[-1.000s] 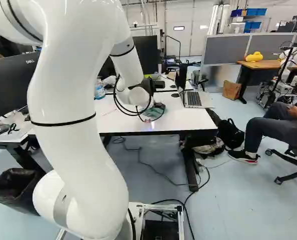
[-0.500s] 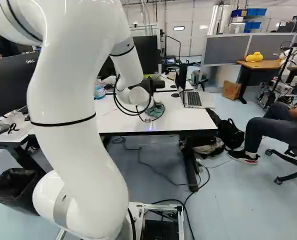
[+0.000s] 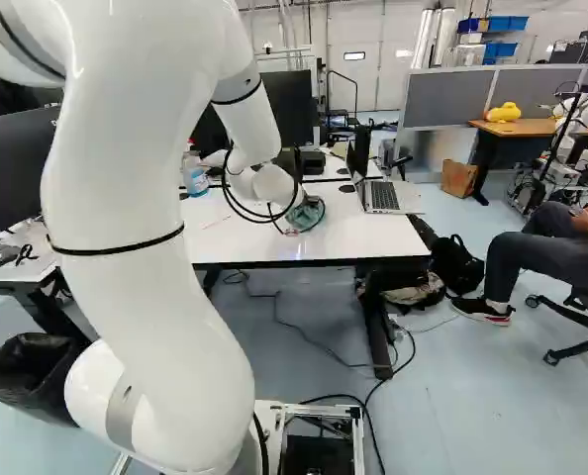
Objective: Clean the table with the green towel
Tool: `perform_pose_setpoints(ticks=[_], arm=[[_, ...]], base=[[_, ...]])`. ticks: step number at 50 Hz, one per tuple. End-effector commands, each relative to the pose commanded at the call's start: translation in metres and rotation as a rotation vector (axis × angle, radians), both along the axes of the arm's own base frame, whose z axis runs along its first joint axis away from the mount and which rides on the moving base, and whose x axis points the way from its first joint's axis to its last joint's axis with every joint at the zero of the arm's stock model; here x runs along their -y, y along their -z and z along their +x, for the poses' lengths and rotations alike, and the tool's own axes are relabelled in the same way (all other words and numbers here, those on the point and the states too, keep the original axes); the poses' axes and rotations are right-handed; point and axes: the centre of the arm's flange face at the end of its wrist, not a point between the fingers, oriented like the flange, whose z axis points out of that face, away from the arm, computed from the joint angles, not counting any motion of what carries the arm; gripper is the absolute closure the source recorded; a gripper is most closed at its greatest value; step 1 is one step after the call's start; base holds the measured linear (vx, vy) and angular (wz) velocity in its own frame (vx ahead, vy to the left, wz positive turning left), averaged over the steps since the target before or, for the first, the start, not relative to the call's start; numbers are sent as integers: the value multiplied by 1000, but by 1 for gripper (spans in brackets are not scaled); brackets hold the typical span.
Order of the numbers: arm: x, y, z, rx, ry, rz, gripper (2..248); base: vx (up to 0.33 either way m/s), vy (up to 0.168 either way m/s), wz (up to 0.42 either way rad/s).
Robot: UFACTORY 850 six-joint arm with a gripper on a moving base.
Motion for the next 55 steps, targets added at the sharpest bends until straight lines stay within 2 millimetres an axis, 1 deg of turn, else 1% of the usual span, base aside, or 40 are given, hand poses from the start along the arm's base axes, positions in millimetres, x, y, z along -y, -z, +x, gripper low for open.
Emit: perform_pose_setpoints(ticks=[9,22,55], arm=[[-6,-10,14,25,-16,-4,185],[-23,-24,29,59,-50,-9,185],[-54,-18,86,69,-114,-8,185]], base=[[0,0,0],[0,0,0],[0,0,0]])
